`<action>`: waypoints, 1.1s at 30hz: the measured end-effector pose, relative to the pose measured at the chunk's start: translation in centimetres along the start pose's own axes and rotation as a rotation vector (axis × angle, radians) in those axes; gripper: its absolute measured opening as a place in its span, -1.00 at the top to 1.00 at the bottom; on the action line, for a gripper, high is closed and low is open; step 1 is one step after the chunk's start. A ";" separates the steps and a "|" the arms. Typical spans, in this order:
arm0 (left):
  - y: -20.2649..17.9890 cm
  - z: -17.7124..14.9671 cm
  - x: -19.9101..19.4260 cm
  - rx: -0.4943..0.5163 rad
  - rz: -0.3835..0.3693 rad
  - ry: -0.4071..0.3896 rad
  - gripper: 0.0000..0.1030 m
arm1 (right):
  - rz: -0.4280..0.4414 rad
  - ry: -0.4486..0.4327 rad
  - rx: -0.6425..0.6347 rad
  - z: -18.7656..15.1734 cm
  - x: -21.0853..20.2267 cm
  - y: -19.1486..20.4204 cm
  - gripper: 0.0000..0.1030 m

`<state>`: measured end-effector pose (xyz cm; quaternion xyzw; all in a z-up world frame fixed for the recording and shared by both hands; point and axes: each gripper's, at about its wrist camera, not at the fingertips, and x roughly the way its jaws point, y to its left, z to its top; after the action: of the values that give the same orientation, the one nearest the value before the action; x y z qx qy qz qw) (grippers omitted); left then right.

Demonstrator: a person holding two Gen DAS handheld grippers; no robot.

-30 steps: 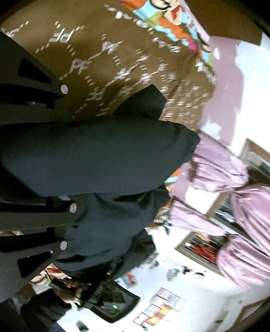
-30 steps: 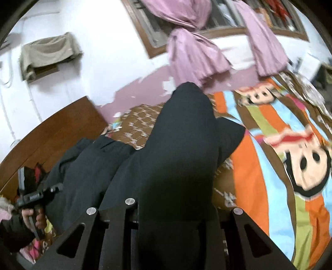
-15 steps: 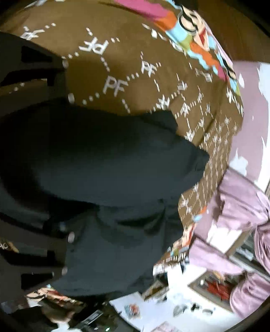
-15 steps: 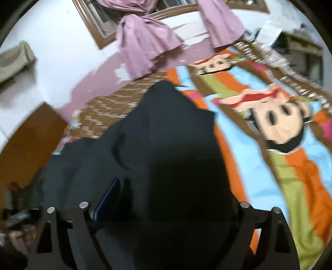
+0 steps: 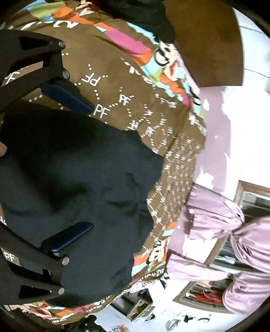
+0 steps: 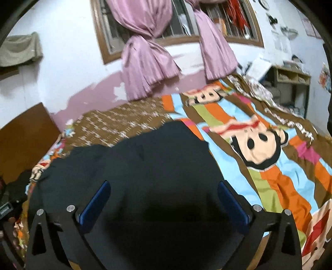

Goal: Fold large clothes
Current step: 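Lift both open grippers off the folded jacket and pull them back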

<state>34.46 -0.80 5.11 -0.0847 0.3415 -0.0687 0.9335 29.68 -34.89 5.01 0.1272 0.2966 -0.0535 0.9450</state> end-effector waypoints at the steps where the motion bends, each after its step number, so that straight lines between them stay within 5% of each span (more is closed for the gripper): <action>1: -0.6 -0.1 -0.8 0.012 0.001 -0.024 -0.97 | 0.012 -0.018 -0.004 0.0 -0.6 0.5 -1.00; 7: -3.1 -0.2 -5.1 0.100 -0.009 -0.115 -0.97 | 0.072 -0.063 -0.039 -0.1 -4.0 2.8 -1.00; 13: -4.6 1.0 -9.0 0.207 -0.019 -0.124 -0.97 | 0.045 -0.080 -0.268 1.2 -8.6 6.8 -1.00; 24: -5.8 1.9 -16.1 0.318 -0.071 -0.152 -0.97 | 0.113 -0.054 -0.233 2.3 -15.5 9.1 -1.00; 33: -6.4 -0.9 -20.9 0.264 -0.111 -0.183 -0.97 | 0.120 -0.112 -0.199 -1.1 -20.0 9.9 -1.00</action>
<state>17.59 -3.30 18.79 0.0140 0.2380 -0.1564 0.9585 14.41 -24.59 17.65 0.0472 0.2391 0.0259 0.9695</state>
